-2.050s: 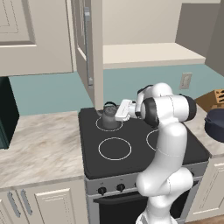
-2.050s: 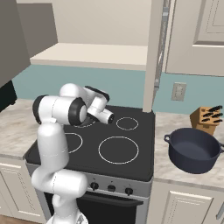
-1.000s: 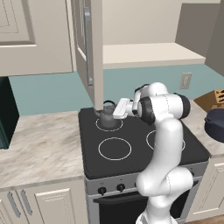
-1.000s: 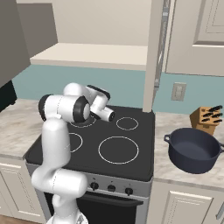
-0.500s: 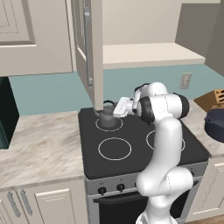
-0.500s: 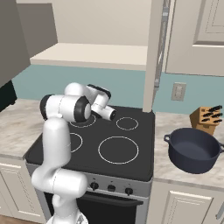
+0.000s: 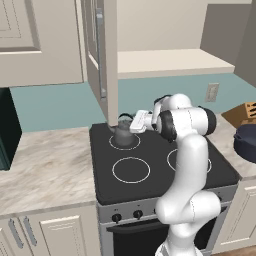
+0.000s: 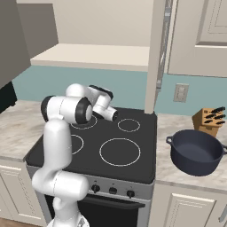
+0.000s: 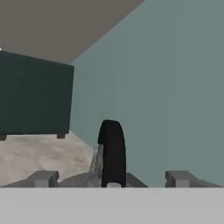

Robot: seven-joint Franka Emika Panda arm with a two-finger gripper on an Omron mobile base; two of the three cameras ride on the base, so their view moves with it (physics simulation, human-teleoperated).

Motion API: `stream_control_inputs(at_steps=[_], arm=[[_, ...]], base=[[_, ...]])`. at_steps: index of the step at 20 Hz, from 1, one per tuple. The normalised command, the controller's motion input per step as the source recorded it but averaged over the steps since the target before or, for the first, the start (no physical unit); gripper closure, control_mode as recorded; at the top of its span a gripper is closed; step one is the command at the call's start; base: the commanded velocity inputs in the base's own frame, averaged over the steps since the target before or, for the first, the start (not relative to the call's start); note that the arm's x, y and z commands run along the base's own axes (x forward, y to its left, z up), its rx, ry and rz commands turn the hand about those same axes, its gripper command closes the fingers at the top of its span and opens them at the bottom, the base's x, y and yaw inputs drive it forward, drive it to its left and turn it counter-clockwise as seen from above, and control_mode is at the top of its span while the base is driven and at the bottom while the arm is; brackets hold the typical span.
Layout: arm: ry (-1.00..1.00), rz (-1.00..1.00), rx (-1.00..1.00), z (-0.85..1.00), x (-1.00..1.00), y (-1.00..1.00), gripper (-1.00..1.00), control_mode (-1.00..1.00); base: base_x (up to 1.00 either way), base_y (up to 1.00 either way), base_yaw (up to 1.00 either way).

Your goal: Pick the kettle from the cabinet and place it on a stove burner. Then pick the pot from the counter and place it on another stove burner. Finally, turn both burners on.

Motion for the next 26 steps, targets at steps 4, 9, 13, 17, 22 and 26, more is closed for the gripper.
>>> stream_control_inputs(at_steps=[4, 9, 13, 17, 22, 26], arm=[[0.00, 0.05, 0.02, 0.01, 0.00, 0.00, -1.00, -1.00], [0.00, 0.06, 0.03, 0.03, -0.01, -0.02, -1.00, -1.00], [0.00, 0.06, 0.04, 0.16, -0.17, -0.10, -1.00, -1.00], [0.00, 0.03, 0.00, 0.31, -0.26, -0.07, -1.00, -1.00], [0.00, 0.02, -0.01, 0.44, -0.29, -0.04, -1.00, -1.00], [-0.02, 0.00, -0.01, 0.50, -0.39, 0.00, -1.00, -1.00]], base=[[0.00, 0.00, 0.00], [0.00, 0.00, 0.00], [0.00, 0.00, 0.00], [0.00, 0.00, 0.00], [0.00, 0.00, 0.00], [0.00, 0.00, 0.00]])
